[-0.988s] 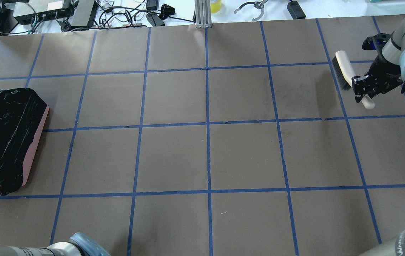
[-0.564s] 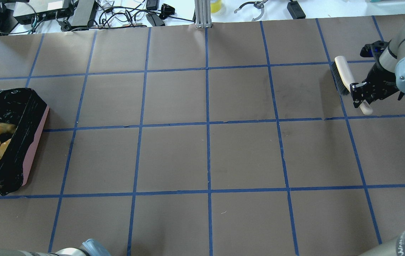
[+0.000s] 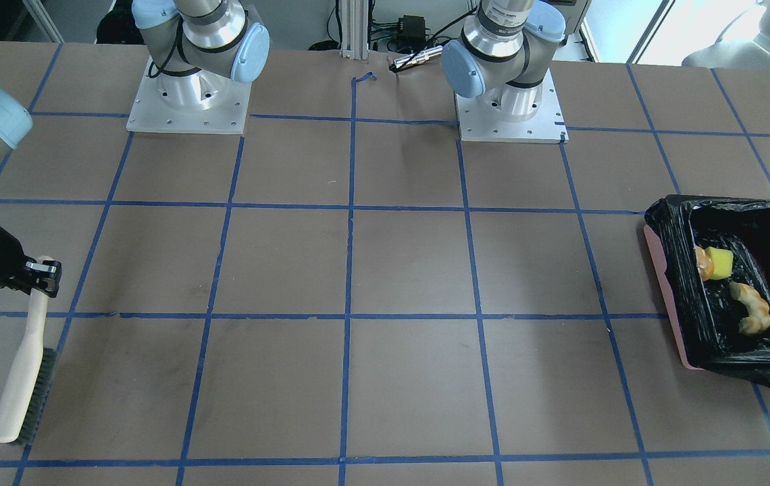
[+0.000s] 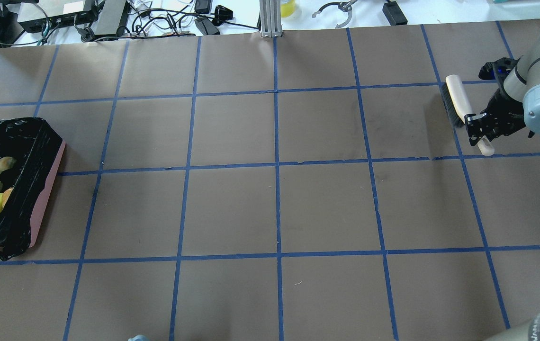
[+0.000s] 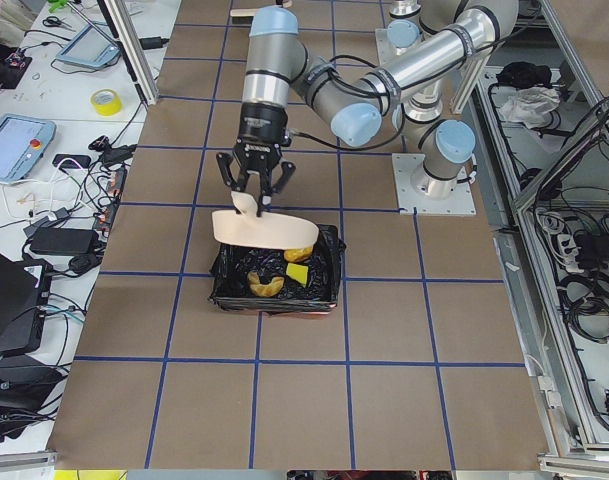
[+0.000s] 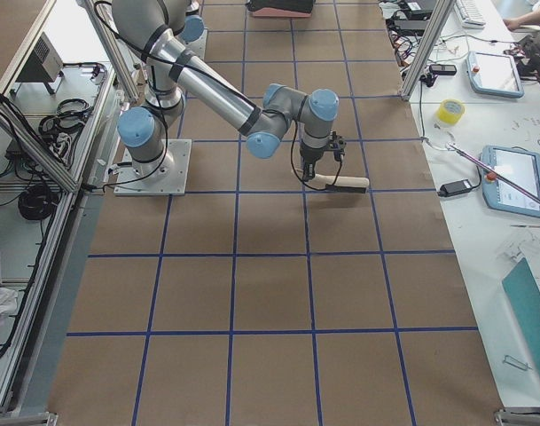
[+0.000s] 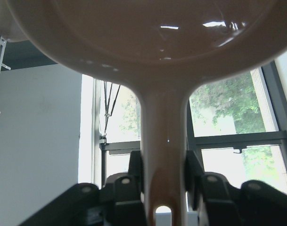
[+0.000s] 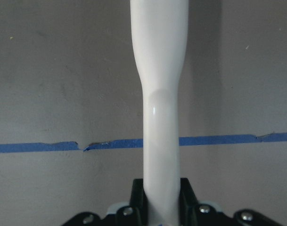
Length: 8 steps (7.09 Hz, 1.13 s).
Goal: Sweep and dump trash into bin
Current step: 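Bring the empty dustpan back and set it on the table with the left gripper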
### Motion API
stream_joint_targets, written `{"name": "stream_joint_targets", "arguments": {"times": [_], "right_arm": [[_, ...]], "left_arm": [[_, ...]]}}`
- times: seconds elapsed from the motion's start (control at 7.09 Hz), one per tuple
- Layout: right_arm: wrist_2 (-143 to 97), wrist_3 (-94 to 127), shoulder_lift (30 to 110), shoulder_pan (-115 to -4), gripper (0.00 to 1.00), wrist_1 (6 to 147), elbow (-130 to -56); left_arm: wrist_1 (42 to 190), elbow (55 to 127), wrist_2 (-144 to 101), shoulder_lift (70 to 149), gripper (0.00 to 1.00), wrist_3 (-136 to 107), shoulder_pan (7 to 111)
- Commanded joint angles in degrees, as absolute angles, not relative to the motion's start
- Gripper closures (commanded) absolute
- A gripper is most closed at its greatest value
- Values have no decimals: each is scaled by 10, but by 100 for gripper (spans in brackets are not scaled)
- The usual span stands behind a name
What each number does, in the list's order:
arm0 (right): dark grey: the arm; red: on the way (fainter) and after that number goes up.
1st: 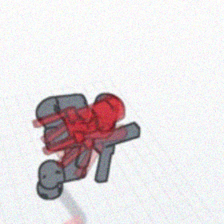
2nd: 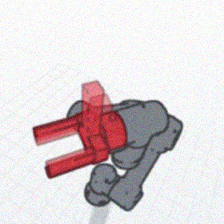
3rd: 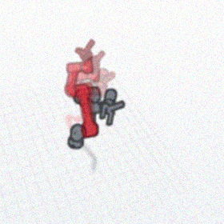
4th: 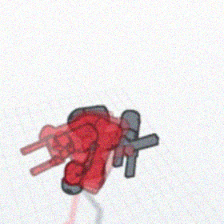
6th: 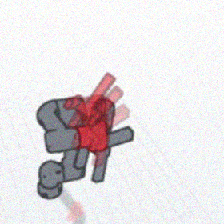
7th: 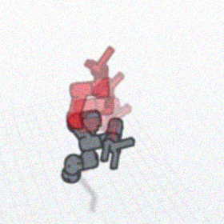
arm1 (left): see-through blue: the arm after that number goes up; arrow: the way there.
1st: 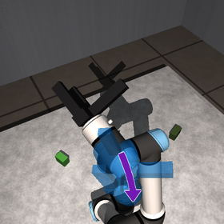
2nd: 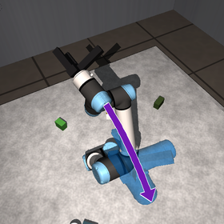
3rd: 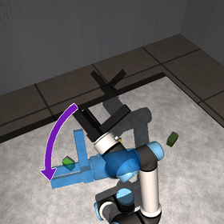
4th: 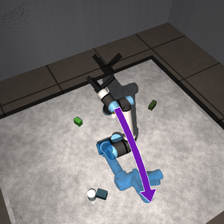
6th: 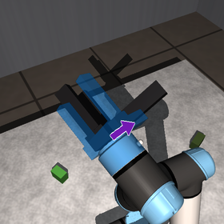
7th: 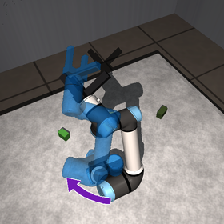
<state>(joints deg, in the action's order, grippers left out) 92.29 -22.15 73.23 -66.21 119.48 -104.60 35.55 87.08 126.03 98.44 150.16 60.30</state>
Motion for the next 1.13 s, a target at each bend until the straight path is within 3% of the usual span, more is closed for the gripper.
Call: {"name": "stream_joint_targets", "arguments": {"times": [0.0, 0.42, 0.71, 0.85, 0.99], "right_arm": [[922, -221, 738, -663, 100, 1194, -1055], [921, -223, 741, -664, 100, 1194, -1064], [922, -224, 740, -664, 100, 1193, -1065], [923, -224, 739, -664, 93, 1192, -1065], [924, -225, 737, -664, 70, 1193, -1065]], "left_arm": [[290, 876, 1206, 990, 100, 1468, 707], [299, 934, 1008, 997, 100, 1194, 741], [367, 954, 902, 1043, 100, 1059, 749], [407, 950, 831, 1071, 100, 986, 751], [439, 950, 805, 1099, 100, 990, 751]]}}
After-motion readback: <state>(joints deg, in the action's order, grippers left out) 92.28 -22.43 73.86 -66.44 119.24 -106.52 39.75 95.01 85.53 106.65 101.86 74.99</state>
